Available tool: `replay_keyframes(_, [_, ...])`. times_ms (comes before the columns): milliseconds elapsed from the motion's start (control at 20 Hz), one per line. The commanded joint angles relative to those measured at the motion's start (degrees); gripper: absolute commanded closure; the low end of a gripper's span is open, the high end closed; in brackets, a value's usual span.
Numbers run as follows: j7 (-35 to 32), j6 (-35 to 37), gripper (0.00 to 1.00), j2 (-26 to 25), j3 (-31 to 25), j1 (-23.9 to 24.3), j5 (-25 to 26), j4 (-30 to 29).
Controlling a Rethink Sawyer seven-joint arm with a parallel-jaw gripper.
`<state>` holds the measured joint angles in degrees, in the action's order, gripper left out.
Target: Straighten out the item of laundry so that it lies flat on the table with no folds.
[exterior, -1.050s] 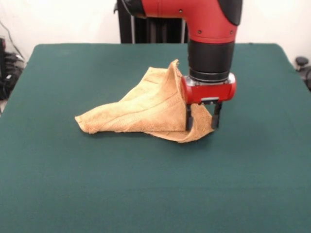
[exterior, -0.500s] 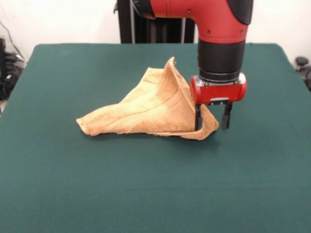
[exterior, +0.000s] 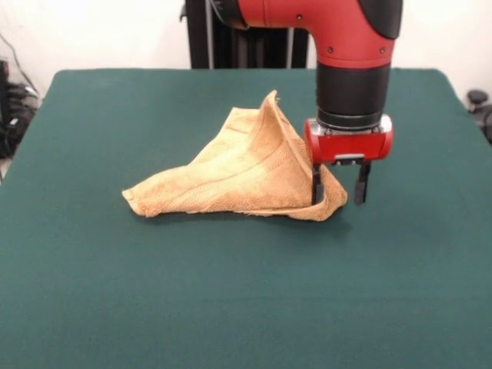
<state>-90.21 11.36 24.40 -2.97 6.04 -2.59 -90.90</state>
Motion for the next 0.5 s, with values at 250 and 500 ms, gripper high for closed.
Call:
replay_keyframes(250, [-16.02, -0.93, 1.00, -1.39, -2.15, -1.38, -5.57, -4.83])
replay_keyframes(500, [-15.86, -1.09, 1.00, -1.28, -2.48, -1.14, -5.98, -5.46])
